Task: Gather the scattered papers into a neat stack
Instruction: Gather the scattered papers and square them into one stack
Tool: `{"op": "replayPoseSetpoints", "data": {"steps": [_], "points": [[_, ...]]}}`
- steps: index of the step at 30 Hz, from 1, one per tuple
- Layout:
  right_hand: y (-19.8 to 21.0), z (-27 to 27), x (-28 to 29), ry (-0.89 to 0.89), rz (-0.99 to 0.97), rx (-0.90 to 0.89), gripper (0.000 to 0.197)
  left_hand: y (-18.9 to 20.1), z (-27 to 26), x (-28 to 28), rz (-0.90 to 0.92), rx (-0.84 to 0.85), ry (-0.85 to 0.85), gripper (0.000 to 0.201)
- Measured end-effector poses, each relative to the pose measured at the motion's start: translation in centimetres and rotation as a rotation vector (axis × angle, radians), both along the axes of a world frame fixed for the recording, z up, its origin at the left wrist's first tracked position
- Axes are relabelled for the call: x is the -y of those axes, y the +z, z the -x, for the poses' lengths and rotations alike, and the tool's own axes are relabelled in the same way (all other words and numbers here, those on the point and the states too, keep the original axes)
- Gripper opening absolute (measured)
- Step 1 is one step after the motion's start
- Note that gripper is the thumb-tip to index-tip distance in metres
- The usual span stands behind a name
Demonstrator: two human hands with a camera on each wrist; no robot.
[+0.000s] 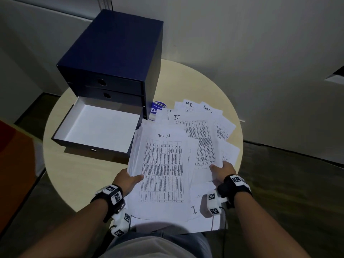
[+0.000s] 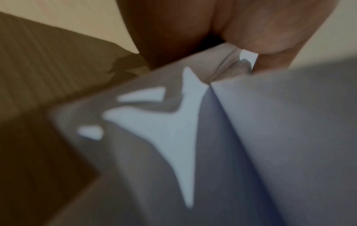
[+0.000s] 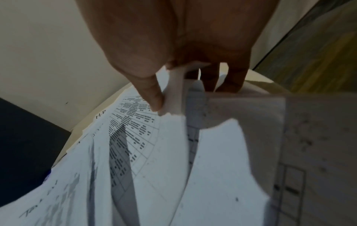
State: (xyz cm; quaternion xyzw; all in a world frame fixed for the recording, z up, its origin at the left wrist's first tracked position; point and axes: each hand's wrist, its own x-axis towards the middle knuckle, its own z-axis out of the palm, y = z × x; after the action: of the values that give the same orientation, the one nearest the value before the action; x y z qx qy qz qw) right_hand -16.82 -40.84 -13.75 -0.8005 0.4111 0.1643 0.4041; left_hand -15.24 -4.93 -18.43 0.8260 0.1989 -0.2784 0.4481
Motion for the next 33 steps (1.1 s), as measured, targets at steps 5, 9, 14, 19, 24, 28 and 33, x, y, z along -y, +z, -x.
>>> {"op": "replayPoseSetpoints", "data": {"steps": [5, 9, 14, 19, 24, 28, 33], "points": [[-0.3, 0.2, 0.0, 0.042, 0.057, 0.028, 0.020, 0.1, -0.1, 0.0, 0.000, -0.015, 0.007, 0.035], [1.3, 0.4, 1.3, 0.006, 0.115, 0.134, 0.017, 0.2, -0.2, 0.1, 0.001, -0.008, 0.007, 0.032], [4.7, 0.8, 3.5, -0.155, 0.117, 0.282, 0.016, -0.3, -0.2, -0.1, 0.015, -0.008, 0.000, 0.039], [8.9, 1.1, 5.9, -0.297, 0.091, 0.467, 0.026, -0.5, -0.1, -0.2, 0.018, -0.006, -0.001, 0.040], [12.6, 0.8, 6.5, -0.466, -0.024, 0.702, 0.012, -0.2, 0.0, -0.1, 0.014, -0.005, -0.009, 0.038], [13.8, 0.7, 4.5, -0.526, -0.276, 0.814, 0.019, 0.4, 0.0, 0.1, -0.009, -0.008, -0.027, 0.037], [10.2, 1.9, -0.4, -0.419, -0.266, 0.687, 0.013, 1.2, 0.1, 0.3, -0.009, -0.021, -0.015, 0.034]]}}
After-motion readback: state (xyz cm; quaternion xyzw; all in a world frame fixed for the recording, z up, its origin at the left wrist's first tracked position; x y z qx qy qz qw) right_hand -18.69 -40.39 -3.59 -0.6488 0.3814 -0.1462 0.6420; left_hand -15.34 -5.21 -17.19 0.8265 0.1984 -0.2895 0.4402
